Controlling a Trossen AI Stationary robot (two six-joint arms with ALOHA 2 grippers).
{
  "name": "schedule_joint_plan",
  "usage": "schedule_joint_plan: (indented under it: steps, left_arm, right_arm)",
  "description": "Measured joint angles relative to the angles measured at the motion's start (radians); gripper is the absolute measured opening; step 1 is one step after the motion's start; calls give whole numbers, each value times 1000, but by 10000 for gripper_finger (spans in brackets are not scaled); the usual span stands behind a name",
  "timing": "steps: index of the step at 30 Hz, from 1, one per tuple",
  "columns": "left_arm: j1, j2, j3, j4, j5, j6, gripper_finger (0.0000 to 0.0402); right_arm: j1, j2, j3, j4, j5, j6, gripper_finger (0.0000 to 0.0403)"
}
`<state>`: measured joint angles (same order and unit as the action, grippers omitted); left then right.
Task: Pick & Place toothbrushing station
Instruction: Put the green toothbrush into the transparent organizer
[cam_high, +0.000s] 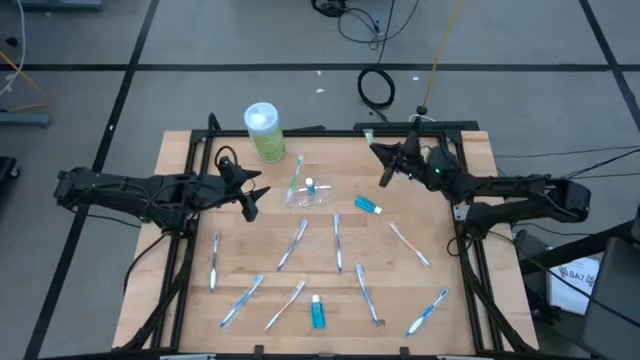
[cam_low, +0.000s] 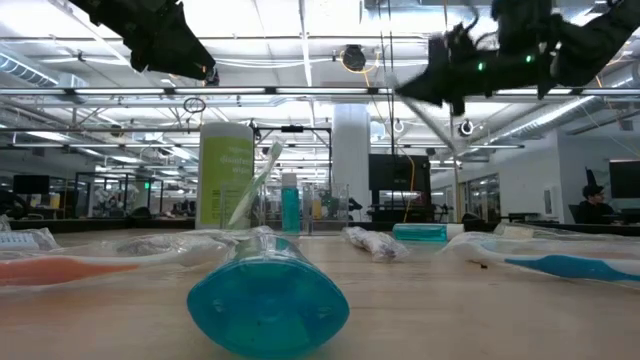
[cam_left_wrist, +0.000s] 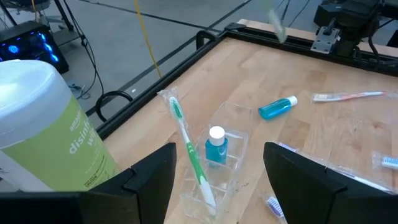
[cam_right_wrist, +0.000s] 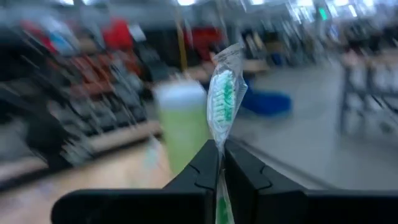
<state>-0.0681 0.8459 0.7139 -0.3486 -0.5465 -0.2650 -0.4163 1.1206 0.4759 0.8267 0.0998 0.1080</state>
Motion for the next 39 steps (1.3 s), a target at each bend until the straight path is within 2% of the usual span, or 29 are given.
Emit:
schedule_joint_plan:
  steps: [9, 17, 33, 39]
  left_arm:
    - [0, 0, 0, 1, 0, 0, 250]
    - [0, 0, 0, 2, 0, 0, 250]
    - [-1, 0, 0, 2, 7, 5, 250]
    - [-1, 0, 0, 2, 7, 8, 250]
  right_arm:
    - [200, 81, 0, 403, 0, -125, 9]
    - [254, 253, 28, 645, 0, -139, 9]
    - [256, 615, 325, 685, 0, -147, 9]
    - [245, 723, 423, 688, 3, -88, 9]
